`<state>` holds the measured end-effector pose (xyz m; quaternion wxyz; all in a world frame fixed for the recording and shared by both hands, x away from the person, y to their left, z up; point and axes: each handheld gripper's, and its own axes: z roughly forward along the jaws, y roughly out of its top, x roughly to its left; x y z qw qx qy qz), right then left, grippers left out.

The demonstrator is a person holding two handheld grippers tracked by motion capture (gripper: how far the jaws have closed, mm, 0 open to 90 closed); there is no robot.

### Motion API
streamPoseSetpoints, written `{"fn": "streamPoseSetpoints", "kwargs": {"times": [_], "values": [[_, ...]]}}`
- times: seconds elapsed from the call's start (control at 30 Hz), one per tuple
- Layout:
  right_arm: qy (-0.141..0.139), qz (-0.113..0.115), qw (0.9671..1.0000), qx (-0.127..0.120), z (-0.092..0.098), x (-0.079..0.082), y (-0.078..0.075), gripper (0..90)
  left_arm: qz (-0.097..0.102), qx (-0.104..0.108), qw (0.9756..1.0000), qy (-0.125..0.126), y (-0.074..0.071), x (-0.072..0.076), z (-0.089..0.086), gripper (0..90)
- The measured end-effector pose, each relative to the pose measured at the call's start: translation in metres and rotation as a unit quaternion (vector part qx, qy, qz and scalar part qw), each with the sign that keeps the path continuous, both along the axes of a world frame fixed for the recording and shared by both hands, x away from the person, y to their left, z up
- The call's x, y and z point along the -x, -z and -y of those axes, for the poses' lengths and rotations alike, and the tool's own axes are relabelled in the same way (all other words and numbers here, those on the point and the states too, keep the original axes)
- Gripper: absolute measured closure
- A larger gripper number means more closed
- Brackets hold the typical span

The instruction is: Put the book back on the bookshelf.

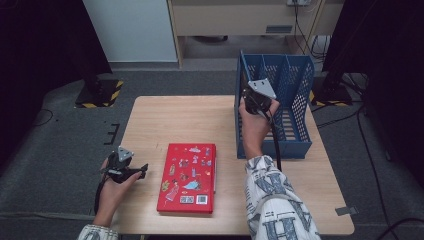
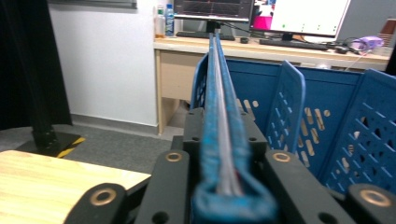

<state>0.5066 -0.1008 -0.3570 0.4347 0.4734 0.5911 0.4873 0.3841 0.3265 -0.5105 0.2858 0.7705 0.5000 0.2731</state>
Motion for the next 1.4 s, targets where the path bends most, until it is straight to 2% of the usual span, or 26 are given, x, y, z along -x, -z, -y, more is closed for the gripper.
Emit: {"fn": "streamPoseSetpoints", "kwargs": {"times": [0.17, 0.3, 0.63, 0.97, 1.3, 1.4], "values": [[-0.012, -0.001, 0.9999, 0.012, -0.002, 0.004, -0.001, 64.4, 0.000, -0.001, 1.0000, 0.000, 0.000, 0.000, 0.000, 8.1], [-0.019, -0.005, 0.9998, 0.009, -0.001, 0.008, -0.001, 59.2, 0.001, -0.001, 1.0000, -0.001, -0.001, 0.000, 0.000, 8.0], [-0.037, -0.015, 0.9992, 0.010, 0.006, 0.023, 0.005, 54.8, 0.001, -0.004, 1.0000, 0.000, -0.001, 0.000, 0.001, 8.1], [-0.042, -0.027, 0.9988, 0.004, 0.020, 0.035, 0.017, 57.7, 0.001, -0.006, 1.0000, 0.000, -0.001, 0.000, 0.001, 8.2], [-0.050, -0.039, 0.9979, 0.012, 0.022, 0.043, 0.028, 66.4, 0.001, -0.007, 1.0000, 0.001, -0.001, 0.000, 0.002, 8.3], [-0.050, -0.043, 0.9978, 0.011, 0.022, 0.044, 0.032, 66.6, 0.001, -0.006, 1.0000, 0.001, -0.001, 0.000, 0.002, 8.3]]}}
